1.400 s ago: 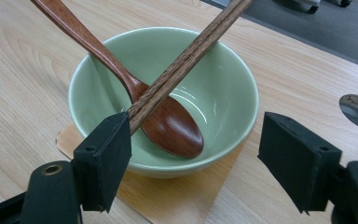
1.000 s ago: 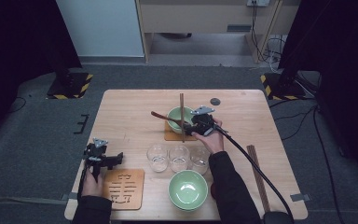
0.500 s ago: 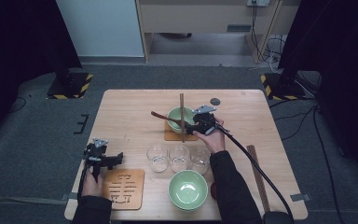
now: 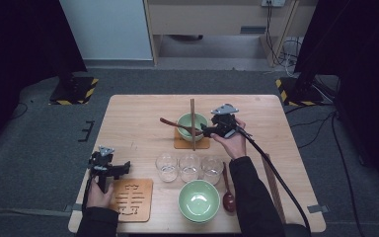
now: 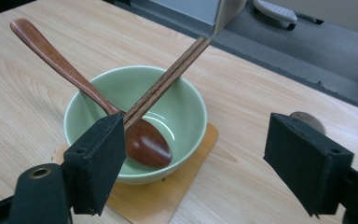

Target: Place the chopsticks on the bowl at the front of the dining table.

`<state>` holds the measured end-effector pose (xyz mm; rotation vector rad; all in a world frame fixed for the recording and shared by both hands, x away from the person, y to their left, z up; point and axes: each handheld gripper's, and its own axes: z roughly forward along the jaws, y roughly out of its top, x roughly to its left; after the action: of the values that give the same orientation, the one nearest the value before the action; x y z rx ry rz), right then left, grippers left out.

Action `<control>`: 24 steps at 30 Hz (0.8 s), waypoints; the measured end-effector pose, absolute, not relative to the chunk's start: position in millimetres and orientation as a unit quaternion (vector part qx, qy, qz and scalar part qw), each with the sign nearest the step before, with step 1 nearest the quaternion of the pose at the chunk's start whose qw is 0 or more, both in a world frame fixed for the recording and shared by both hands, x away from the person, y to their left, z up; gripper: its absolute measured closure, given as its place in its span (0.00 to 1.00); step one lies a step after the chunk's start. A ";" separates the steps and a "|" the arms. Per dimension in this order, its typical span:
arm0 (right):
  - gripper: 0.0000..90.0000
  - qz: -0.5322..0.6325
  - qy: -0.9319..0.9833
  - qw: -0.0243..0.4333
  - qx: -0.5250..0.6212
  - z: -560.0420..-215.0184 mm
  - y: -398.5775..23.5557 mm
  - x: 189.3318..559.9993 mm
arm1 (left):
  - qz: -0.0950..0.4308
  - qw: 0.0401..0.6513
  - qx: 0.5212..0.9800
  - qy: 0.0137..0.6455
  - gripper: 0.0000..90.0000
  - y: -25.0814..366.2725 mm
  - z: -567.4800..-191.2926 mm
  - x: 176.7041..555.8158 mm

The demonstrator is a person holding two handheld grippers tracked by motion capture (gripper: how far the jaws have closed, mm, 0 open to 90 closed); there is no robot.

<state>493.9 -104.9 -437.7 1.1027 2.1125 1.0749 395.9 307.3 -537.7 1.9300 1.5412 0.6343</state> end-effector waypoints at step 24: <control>0.16 0.416 0.752 0.269 0.435 -424.3 -176.6 453.2 | 0.238 0.291 0.724 0.578 0.00 307.3 -537.6 395.9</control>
<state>453.2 -176.6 -424.3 1.1744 2.0268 1.1228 395.9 307.3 -537.6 1.9305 1.5414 0.6341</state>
